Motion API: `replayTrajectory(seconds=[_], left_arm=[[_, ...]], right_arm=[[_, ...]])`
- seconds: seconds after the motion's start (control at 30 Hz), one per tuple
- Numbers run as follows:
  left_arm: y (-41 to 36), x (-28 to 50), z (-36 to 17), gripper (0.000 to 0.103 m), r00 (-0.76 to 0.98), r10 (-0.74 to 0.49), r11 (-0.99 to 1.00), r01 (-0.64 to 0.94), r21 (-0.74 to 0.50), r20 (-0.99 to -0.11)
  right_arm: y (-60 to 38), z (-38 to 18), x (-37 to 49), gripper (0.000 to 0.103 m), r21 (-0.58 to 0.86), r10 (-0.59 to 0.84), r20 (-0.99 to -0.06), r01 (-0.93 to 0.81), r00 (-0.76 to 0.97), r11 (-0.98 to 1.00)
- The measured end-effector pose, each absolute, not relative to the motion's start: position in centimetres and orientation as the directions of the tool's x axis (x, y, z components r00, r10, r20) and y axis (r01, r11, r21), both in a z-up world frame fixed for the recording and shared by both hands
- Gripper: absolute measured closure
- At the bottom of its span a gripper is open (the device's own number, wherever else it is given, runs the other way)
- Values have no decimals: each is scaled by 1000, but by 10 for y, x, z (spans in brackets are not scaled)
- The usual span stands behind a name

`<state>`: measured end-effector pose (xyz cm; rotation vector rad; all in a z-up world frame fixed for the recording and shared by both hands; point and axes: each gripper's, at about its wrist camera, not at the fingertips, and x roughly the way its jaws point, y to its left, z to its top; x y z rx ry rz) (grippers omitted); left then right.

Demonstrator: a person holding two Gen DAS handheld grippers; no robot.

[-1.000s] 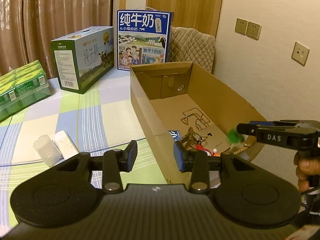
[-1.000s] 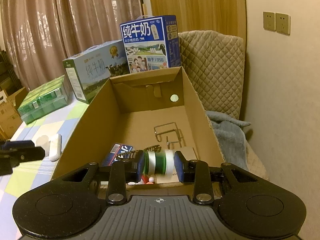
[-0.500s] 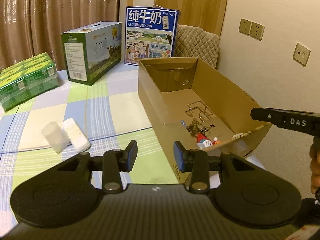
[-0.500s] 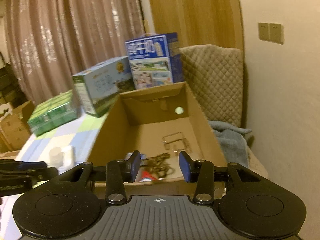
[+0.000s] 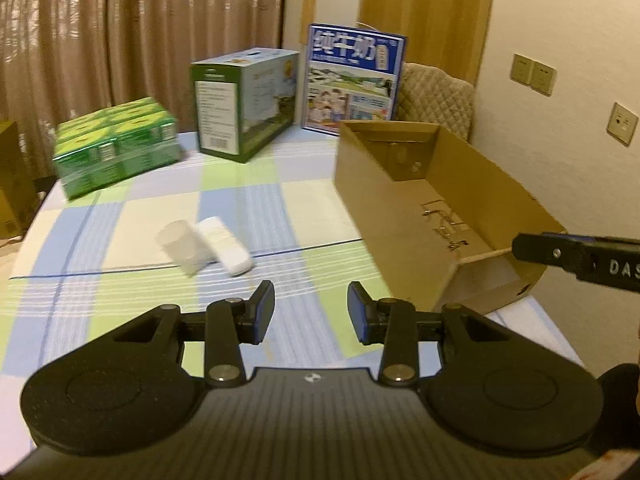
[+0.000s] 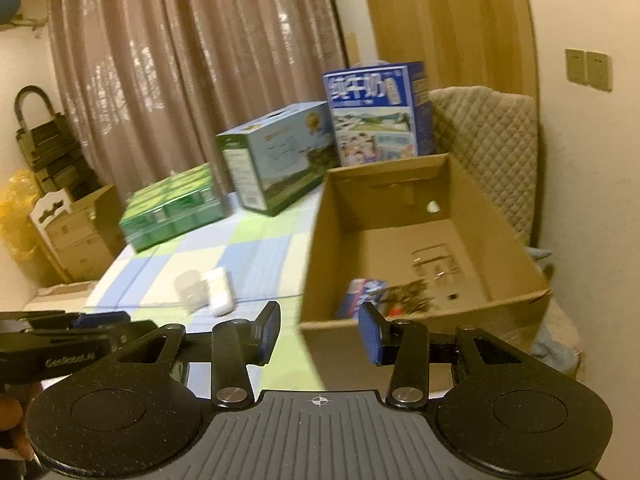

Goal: Organize rigid objects
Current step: 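Move both grippers back toward the clear cup and white bar on the table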

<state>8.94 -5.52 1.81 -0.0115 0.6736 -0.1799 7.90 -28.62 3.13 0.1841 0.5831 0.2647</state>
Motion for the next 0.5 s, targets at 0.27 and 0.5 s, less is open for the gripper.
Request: replayTrajectory(seconds=[0.27,0.5], left_arm=[[-13,67,16,68,771,-99,995,76,-63,-629],[10,55,14,68,768,-65,997,28,-69,-637]], right_arm=[[-242,25,65,62,233,355,-537,-270,765,934],[-223,23,61,62,220,376,-541,-304,752,927]])
